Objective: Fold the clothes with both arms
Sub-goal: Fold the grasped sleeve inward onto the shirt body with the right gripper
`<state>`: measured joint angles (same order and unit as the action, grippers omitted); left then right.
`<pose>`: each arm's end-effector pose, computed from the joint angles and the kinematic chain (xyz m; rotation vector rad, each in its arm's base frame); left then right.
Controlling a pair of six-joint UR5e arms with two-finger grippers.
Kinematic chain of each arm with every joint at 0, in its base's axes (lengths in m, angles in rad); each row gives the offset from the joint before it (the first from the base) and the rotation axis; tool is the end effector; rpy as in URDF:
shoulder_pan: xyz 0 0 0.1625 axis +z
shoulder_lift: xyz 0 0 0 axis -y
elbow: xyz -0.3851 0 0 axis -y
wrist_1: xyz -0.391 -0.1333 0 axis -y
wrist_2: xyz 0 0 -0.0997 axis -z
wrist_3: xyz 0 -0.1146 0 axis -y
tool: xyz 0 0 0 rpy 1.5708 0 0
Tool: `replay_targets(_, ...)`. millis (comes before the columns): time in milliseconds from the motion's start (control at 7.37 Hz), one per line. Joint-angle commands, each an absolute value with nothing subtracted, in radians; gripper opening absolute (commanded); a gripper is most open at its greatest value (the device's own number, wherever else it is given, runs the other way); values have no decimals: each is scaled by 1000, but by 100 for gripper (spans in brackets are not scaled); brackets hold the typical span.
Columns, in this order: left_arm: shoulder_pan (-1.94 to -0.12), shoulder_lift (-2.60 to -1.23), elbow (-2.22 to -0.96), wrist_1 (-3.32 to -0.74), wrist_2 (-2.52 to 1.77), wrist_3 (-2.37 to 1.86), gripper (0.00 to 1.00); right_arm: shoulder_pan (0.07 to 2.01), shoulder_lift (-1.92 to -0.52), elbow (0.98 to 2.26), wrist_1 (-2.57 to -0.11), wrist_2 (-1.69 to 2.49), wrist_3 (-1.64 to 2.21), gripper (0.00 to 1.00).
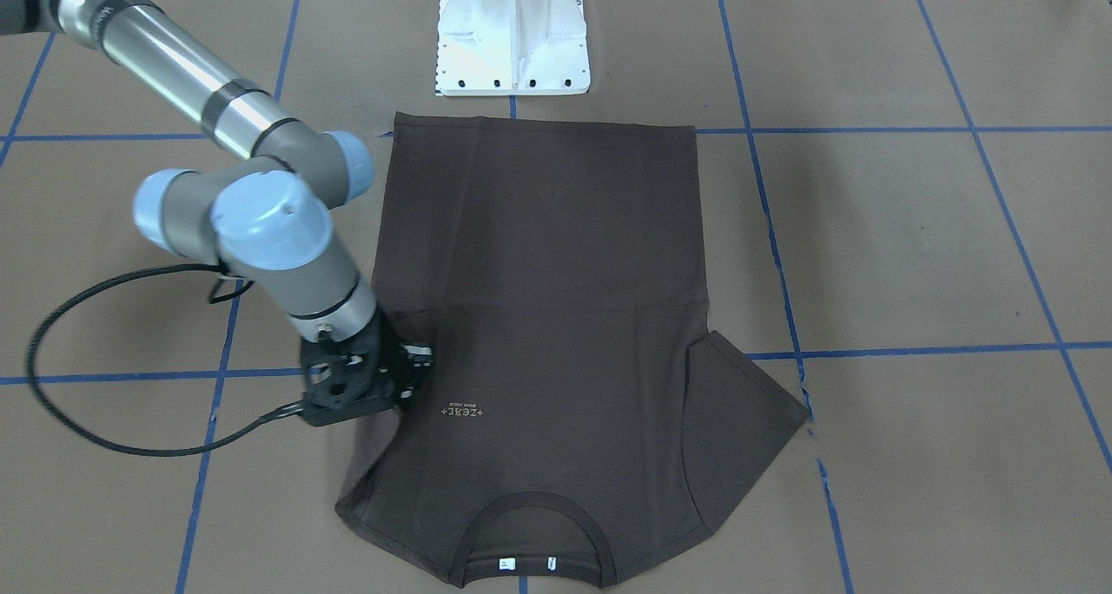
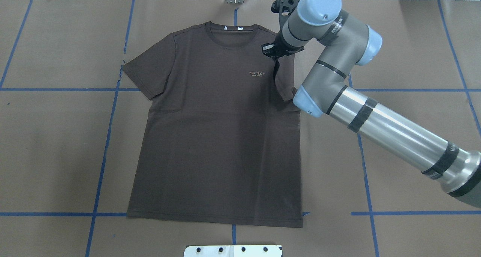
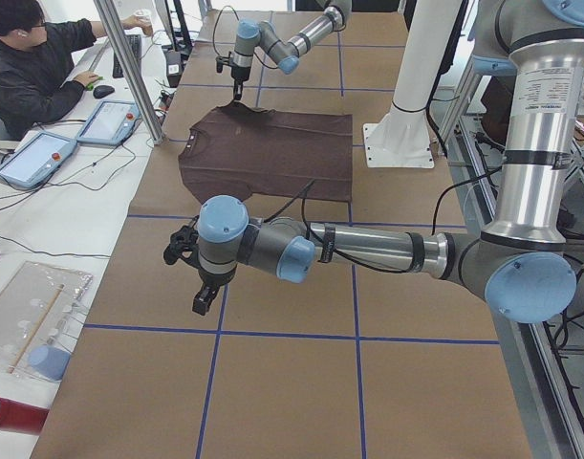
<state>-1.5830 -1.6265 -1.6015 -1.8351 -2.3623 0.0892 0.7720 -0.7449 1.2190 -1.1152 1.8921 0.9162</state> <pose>-0.0583 -0.5316 0.5546 0.3718 0.7662 0.2111 -0.4895 -0.6121 0.2302 0.3774 -0.8908 -0.0412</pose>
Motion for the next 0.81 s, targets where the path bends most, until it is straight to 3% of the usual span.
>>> replay_targets(0, -1583, -1629, -1603, -1833, -2362, 89, 100, 715, -677, 1139, -1041, 1781, 919, 0)
replay_targets(136, -1583, -1632, -1603, -1835, -2362, 86, 100, 715, -676, 1123, -1020, 1781, 920, 0)
replay_targets(271, -1583, -1632, -1603, -1839, -2362, 81, 100, 715, -676, 1123, -1020, 1779, 919, 99)
replay_targets(678, -1577, -1684, -1601, -1851, -2358, -41, 100, 718, -684, 1129, -1037, 1820, 984, 100)
